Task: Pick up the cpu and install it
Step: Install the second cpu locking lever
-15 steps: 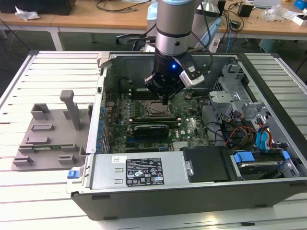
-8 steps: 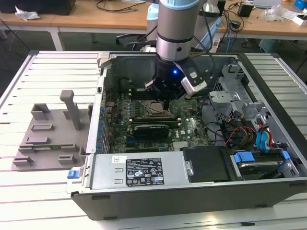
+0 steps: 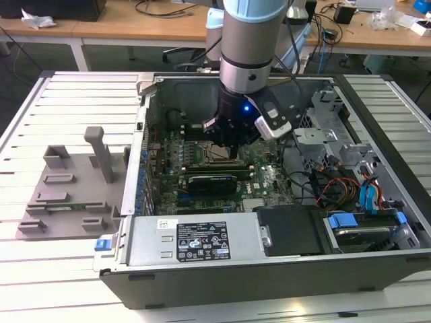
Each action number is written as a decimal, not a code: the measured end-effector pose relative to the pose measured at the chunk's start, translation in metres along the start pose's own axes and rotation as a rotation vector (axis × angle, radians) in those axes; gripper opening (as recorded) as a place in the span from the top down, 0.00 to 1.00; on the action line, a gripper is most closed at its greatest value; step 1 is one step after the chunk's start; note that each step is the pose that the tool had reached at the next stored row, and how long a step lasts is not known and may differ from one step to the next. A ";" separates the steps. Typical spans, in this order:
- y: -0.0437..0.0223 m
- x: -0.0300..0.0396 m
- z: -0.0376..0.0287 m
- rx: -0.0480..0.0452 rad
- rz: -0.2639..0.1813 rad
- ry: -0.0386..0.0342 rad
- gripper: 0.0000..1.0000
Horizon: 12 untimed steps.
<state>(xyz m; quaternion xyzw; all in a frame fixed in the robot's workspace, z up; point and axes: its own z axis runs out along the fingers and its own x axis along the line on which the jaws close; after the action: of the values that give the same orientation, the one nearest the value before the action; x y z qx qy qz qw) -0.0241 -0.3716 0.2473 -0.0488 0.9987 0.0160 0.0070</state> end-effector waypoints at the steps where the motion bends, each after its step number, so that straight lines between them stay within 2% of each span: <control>1: -0.0001 0.0009 0.0002 -0.0120 0.000 -0.0012 0.89; 3: 0.0000 0.0045 0.0014 -0.0253 0.000 -0.0026 0.89; 4: 0.0000 0.0085 0.0031 -0.0309 0.000 -0.0032 0.89; 7: -0.0021 0.0177 0.0109 -0.0313 0.000 -0.0032 0.89; 10: -0.0030 0.0304 0.0195 -0.0375 0.000 -0.0037 0.89; 12: -0.0037 0.0336 0.0231 -0.0386 0.001 -0.0039 0.89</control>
<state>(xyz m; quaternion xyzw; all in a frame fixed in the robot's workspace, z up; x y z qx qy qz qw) -0.0569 -0.3777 0.2235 -0.0486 0.9982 0.0353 0.0080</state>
